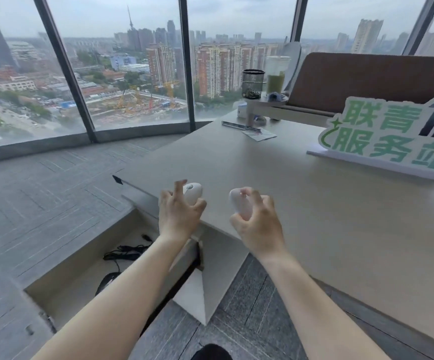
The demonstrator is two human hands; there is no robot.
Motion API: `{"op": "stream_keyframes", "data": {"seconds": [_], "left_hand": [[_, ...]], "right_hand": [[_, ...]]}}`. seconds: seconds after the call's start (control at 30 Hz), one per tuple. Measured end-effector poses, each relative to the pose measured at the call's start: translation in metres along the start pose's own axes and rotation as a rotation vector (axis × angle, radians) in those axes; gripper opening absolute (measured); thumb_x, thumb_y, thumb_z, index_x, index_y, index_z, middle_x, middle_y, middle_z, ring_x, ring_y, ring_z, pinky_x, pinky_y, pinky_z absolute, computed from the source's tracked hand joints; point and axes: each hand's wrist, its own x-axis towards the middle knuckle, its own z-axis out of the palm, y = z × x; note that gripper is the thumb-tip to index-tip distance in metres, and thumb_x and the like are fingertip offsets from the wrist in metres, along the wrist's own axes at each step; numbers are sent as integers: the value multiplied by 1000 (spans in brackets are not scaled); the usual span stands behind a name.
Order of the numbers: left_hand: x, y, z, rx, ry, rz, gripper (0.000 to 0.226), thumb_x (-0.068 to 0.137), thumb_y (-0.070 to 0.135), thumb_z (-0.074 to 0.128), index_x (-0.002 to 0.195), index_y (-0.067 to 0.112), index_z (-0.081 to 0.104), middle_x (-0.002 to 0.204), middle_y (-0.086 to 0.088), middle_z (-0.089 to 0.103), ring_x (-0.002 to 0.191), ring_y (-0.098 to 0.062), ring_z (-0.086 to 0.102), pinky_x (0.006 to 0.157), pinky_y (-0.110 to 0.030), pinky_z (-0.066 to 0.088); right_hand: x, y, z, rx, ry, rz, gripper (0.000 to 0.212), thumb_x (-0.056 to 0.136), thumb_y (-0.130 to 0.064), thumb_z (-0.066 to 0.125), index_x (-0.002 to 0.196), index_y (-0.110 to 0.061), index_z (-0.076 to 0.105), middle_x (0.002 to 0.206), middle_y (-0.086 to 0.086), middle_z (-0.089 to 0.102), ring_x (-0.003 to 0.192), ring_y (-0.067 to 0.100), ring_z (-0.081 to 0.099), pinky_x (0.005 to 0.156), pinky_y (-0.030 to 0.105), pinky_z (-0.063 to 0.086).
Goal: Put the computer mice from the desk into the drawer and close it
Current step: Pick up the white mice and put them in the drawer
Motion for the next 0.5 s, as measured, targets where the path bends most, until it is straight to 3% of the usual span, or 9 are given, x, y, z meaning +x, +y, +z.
{"op": "stream_keyframes", "data": {"seconds": [0.1,0.2,0.3,0.37,0.5], "left_hand": [[-10,-71,-56,97,6,-154,61,76,38,54,134,23,40,107,-8,41,110,-37,48,91,-41,43],[-24,-143,-94,246,-88,-360,67,75,36,55,139,20,39,131,-16,44,117,-39,48,94,-43,44],[-37,-195,-110,402,-200,-495,63,82,36,54,140,21,33,136,-20,35,114,-41,53,90,-42,45],[-41,-217,-111,483,-272,-534,56,86,32,52,137,19,33,135,-19,32,110,-39,55,82,-40,46],[-32,-250,-102,607,-388,-591,49,84,14,48,132,16,38,133,-19,30,107,-37,58,82,-39,49]], "right_hand": [[-31,-45,62,59,-212,-28,44,84,-28,59,125,-37,44,114,3,45,84,23,56,70,32,46],[-57,-73,127,-2,-452,21,56,84,-35,55,137,-34,36,123,8,44,98,34,59,83,42,53],[-78,-90,184,-128,-644,84,62,83,-35,52,141,-29,31,130,12,42,107,38,58,88,44,51],[-87,-96,215,-208,-727,109,58,83,-31,49,139,-25,32,132,15,43,108,38,58,89,43,49],[-91,-93,260,-372,-809,117,57,85,-32,52,138,-22,33,135,18,42,107,35,61,96,42,46]]}}
